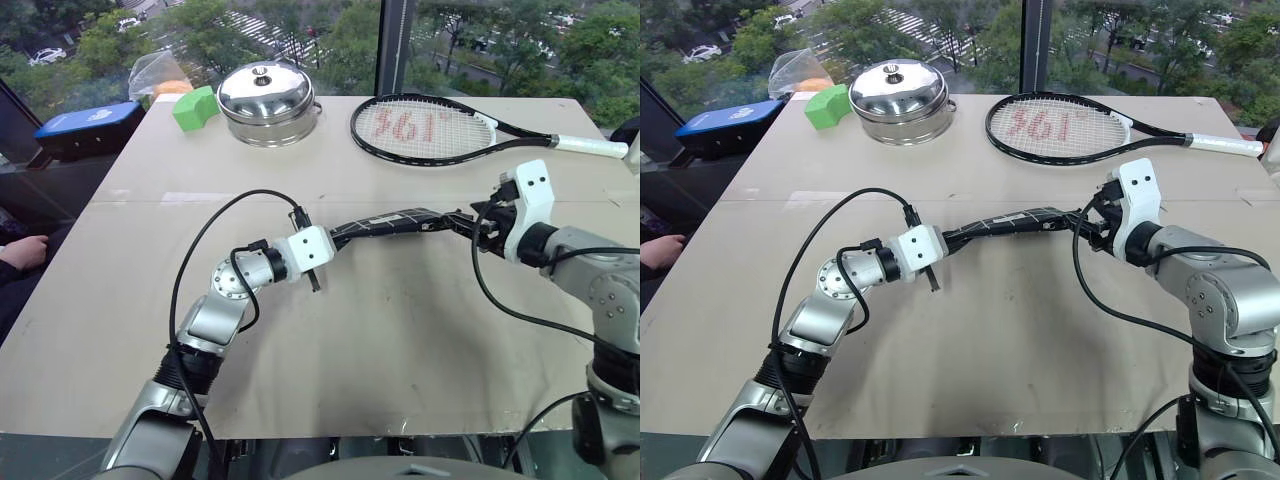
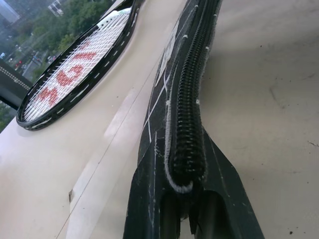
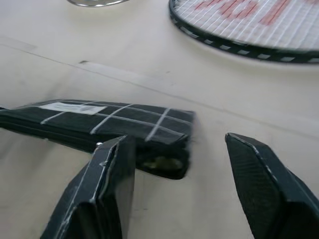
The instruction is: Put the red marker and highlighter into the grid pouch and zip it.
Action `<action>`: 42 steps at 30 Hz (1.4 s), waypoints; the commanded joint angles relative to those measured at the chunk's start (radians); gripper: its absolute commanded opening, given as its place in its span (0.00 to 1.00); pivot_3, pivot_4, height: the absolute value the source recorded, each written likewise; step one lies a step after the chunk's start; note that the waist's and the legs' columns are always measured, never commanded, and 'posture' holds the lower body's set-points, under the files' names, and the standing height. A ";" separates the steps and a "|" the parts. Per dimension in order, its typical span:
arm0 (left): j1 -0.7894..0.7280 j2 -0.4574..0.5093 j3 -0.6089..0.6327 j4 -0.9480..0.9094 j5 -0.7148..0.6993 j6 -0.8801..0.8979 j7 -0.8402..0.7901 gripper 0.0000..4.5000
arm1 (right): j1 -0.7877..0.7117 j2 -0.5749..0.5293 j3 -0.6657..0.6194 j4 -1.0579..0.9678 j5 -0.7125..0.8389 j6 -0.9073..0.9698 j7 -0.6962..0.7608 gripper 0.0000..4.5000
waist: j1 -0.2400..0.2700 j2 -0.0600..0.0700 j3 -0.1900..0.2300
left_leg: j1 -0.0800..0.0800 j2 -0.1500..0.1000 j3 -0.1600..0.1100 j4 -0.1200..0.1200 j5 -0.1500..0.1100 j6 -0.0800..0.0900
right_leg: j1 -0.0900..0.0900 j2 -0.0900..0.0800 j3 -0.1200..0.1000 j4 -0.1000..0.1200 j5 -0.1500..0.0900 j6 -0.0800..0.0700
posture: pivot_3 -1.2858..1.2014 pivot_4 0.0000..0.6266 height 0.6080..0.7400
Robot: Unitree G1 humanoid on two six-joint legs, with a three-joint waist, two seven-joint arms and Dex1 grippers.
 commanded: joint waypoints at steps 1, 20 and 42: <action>-0.004 -0.001 0.012 -0.029 -0.018 -0.013 0.000 0.00 | -0.029 0.031 -0.041 0.004 0.018 0.010 -0.028 0.58 | 0.000 0.000 0.000 | 0.000 0.000 0.000 0.000 0.000 0.000 | 0.000 0.000 0.000 0.000 0.000 0.000 | 0.52 0.24 1.00; -0.013 -0.019 0.028 -0.066 -0.042 0.072 0.011 0.00 | -0.010 0.054 0.037 -0.114 0.049 -0.066 0.002 0.00 | 0.000 0.000 0.000 | 0.000 0.000 0.000 0.000 0.001 -0.002 | 0.000 0.000 0.000 0.000 0.000 0.000 | 0.52 0.24 1.00; -0.031 -0.023 0.025 0.023 -0.042 0.009 0.018 0.00 | 0.170 -0.496 0.308 0.053 -0.472 -0.531 0.052 0.00 | -0.002 -0.001 0.000 | 0.000 0.000 0.001 0.001 0.002 -0.003 | 0.000 0.000 0.001 0.000 0.000 0.000 | 0.52 0.24 1.00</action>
